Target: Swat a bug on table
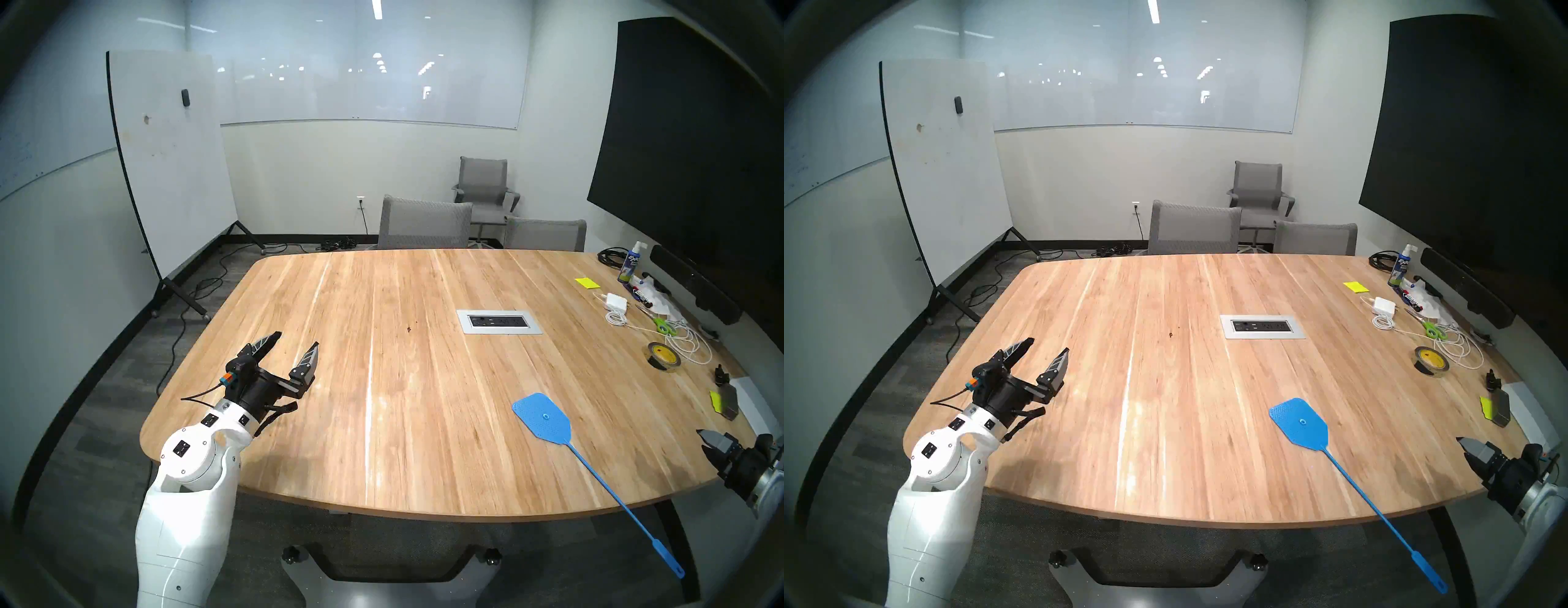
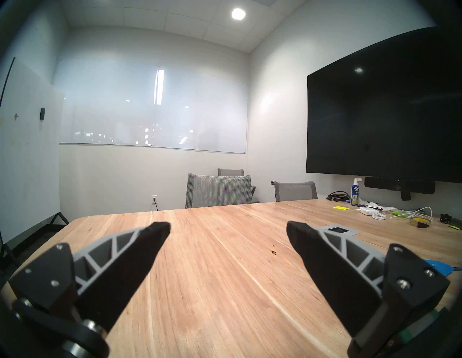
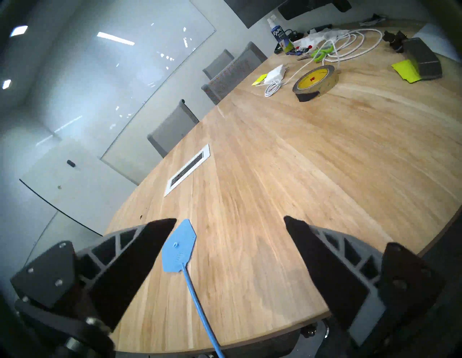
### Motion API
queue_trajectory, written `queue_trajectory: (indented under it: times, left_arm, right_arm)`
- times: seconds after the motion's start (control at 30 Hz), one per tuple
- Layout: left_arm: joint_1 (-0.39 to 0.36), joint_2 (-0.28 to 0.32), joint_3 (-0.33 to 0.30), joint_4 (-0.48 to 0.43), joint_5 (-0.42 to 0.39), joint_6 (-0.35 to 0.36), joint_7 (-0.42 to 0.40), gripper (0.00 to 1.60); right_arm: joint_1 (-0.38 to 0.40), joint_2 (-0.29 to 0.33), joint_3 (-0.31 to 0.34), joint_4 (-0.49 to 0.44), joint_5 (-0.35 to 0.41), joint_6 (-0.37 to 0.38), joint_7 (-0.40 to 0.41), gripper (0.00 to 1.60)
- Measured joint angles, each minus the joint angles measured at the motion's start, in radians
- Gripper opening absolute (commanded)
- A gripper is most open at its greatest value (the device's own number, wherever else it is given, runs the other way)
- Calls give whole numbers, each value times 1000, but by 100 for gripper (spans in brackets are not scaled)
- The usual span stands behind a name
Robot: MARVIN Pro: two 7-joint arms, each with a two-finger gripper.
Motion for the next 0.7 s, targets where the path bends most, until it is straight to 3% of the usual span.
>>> queue_trajectory:
  times: [0.7]
  left_arm:
    - [0,0,0,0,0,0,0,160]
  right_arm:
    - [-157,-125,60,-90,62,-30,30,160]
